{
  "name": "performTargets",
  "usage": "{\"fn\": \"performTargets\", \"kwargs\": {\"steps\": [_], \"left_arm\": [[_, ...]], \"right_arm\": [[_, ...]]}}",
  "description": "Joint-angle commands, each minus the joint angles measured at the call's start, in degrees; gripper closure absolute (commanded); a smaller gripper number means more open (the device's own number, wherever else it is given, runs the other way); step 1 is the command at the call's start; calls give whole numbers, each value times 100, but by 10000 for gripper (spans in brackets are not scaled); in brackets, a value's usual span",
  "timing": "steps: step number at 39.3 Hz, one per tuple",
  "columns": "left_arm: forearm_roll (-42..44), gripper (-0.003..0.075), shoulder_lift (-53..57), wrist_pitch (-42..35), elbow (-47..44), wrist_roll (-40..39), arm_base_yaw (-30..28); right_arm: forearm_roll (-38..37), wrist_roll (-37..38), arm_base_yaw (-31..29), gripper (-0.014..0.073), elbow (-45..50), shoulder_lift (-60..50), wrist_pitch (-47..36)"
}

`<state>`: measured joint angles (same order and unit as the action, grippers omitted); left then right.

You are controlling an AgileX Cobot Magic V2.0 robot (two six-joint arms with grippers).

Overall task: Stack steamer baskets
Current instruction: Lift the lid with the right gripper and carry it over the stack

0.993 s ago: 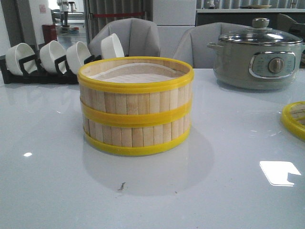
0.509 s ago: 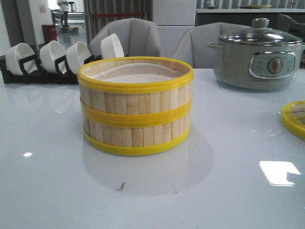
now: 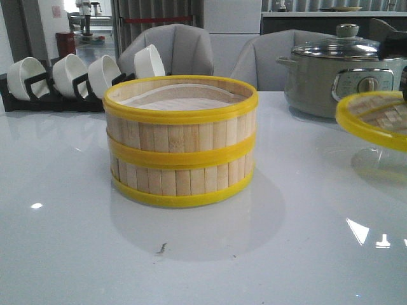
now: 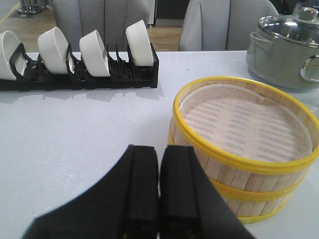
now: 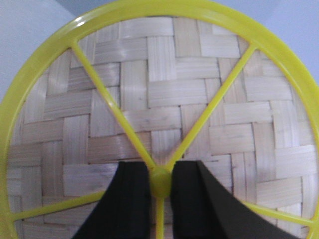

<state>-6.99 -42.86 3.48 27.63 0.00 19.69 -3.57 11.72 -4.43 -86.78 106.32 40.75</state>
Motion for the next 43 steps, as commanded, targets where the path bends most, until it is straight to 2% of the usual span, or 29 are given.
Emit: {"fn": "performTargets", "kwargs": {"steps": [1,8,14,24,31,37,43], "left_arm": [[-58,631,31,-498,170,0,-6],[-58,631,31,-498,170,0,-6],[-58,631,31,-498,170,0,-6],[-58,631,31,-498,170,0,-6],[-58,631,31,-498,170,0,-6],[-58,631,31,-498,170,0,-6],[-58,631,31,-498,170,0,-6]], "right_arm": [[-63,-38,261,538,-680,-442,57],[-57,-38,923,538,-1594,-449,546],[-43,-38,1545,538,-2102,-449,657],[95,-62,2604,538,-2435,-311,643],[95,-377,3335,538,-2477,-20,561],[95,-398,3685,538,-2530,226,510],[95,-402,3747,538,-2548,355,414]]}}
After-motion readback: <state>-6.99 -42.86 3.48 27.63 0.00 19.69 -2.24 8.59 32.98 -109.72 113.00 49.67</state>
